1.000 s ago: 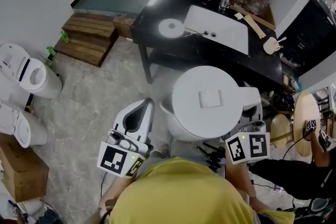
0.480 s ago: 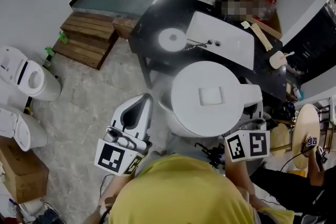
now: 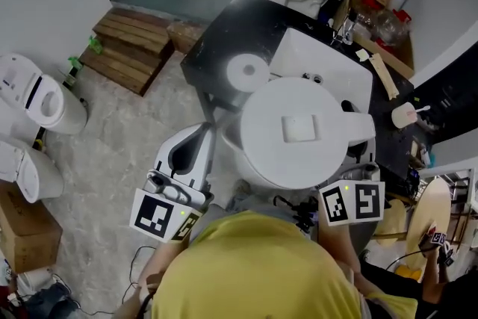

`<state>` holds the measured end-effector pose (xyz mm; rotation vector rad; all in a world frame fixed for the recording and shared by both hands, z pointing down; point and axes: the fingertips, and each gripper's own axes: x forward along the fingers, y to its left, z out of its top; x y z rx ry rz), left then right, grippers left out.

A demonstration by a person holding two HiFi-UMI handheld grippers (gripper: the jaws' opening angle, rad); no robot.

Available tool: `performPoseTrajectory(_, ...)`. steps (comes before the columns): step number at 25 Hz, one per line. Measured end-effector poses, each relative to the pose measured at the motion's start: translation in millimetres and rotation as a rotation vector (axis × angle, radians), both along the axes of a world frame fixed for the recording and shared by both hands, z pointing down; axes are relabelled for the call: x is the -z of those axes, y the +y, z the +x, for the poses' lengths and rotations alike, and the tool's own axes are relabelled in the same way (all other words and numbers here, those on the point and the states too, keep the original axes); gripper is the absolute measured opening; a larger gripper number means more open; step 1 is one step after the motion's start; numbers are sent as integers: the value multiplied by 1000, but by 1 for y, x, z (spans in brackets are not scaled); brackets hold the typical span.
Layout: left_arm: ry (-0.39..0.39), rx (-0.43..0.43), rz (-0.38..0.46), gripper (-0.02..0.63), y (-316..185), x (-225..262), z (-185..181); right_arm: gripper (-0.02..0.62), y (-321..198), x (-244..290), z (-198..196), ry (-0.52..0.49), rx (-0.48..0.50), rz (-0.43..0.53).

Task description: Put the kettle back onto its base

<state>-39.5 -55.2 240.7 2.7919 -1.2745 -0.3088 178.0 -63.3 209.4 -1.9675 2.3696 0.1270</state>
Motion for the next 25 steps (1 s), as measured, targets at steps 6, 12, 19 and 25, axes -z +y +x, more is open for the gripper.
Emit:
performPoseTrajectory(6,-2,29,-3,9,-23,-3,8,91,-35,-3,9,-3,27,4)
performPoseTrajectory(12,-12,31,-23,9,-39,-9,7,91,-55,-5,10,-8,34,5)
performPoseTrajectory(19,-18,5,-45,9,-73,-17,5,91,-88,-12,6,-10,29,0)
performPoseTrajectory(25,-29,-27,-47,9,-108,-21,4,91,-124,-21,5,-18,12,-14)
